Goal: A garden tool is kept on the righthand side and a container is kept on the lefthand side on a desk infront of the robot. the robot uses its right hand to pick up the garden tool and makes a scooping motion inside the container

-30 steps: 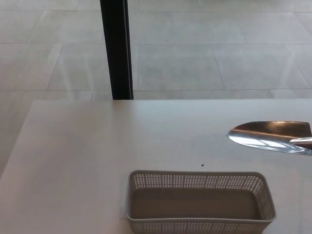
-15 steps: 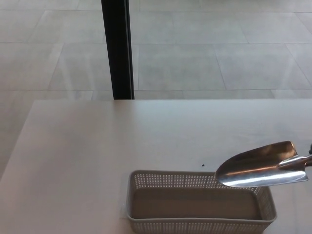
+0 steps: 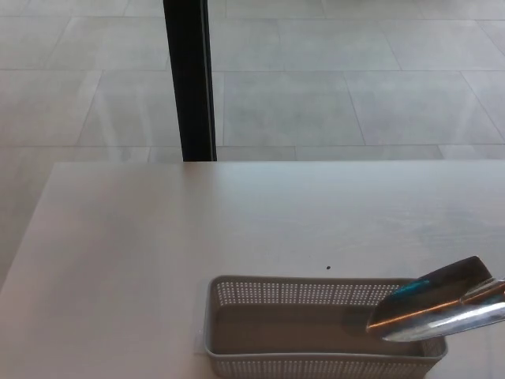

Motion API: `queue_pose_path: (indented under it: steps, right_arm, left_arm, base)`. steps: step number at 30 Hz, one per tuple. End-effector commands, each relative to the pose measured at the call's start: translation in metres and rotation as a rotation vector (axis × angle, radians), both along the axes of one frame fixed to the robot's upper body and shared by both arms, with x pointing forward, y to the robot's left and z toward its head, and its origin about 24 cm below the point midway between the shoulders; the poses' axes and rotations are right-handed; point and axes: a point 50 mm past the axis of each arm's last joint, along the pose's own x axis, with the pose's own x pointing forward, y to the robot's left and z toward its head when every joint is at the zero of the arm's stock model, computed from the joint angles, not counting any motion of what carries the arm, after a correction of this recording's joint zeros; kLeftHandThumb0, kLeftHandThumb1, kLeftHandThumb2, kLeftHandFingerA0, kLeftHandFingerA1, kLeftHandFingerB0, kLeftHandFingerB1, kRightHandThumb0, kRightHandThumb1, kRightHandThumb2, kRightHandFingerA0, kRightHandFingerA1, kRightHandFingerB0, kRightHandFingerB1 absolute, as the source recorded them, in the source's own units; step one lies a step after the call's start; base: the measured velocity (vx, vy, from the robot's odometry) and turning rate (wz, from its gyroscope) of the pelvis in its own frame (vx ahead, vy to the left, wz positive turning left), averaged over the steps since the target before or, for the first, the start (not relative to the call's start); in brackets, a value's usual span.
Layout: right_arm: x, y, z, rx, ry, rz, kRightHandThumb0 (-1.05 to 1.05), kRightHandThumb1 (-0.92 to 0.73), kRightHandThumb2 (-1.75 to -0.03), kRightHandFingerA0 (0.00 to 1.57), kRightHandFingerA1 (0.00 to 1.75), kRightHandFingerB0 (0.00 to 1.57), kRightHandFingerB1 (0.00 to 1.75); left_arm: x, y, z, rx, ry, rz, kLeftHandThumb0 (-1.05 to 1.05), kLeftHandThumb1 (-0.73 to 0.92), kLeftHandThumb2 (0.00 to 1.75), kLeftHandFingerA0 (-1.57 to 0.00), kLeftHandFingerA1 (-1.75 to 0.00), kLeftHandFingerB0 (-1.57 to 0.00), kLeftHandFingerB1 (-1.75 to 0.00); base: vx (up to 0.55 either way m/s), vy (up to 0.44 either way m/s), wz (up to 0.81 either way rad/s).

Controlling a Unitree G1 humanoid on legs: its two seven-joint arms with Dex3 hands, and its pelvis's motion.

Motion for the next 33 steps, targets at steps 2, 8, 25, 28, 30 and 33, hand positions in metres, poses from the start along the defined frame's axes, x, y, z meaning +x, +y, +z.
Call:
queue_pose_path:
  steps: [2, 8, 25, 28, 30, 33]
  right_arm:
    - [0.003, -0.003, 0.008, -0.070, 0.013, -0.071, -0.23, -0.48, -0.65, 0.91, 1.64, 0.83, 1.21]
    - [0.005, 0.011, 0.006, -0.083, 0.015, -0.066, -0.24, -0.48, -0.70, 0.93, 1.62, 0.86, 1.24]
    - [0.004, 0.060, -0.014, -0.168, 0.134, -0.088, -0.32, -0.54, -0.63, 0.95, 1.67, 0.99, 0.70]
    - [0.003, 0.062, -0.017, -0.151, 0.153, -0.095, -0.33, -0.55, -0.62, 0.97, 1.66, 1.00, 0.70]
    - [0.003, 0.064, -0.024, -0.162, 0.171, -0.105, -0.36, -0.57, -0.60, 0.96, 1.66, 0.99, 0.71]
    - [0.000, 0.068, -0.031, -0.090, 0.206, -0.108, -0.34, -0.54, -0.58, 0.97, 1.62, 1.01, 0.68]
  left_arm:
    - [-0.002, 0.005, 0.003, 0.018, 0.012, 0.001, -0.32, 0.00, 1.34, -0.69, -0.97, -0.59, -0.89]
    - [-0.002, 0.005, 0.003, 0.006, 0.001, 0.018, -0.34, 0.00, 1.28, -0.69, -0.96, -0.59, -0.88]
    - [0.001, 0.003, 0.003, -0.005, -0.008, -0.007, -0.34, -0.02, 1.32, -0.65, -0.97, -0.57, -0.89]
    - [0.000, 0.003, 0.003, -0.003, -0.008, -0.009, -0.33, -0.05, 1.26, -0.65, -0.98, -0.60, -0.91]
    - [-0.001, 0.003, 0.002, -0.004, -0.008, 0.004, -0.35, -0.02, 1.25, -0.71, -0.97, -0.64, -0.89]
    - [0.001, 0.002, 0.002, 0.010, 0.028, -0.064, -0.33, -0.03, 1.23, -0.66, -0.97, -0.64, -0.90]
  base:
    - [0.00, 0.000, 0.00]
    - [0.00, 0.000, 0.00]
    - [0.00, 0.000, 0.00]
    - [0.00, 0.000, 0.00]
    - [0.00, 0.000, 0.00]
    - [0.00, 0.000, 0.00]
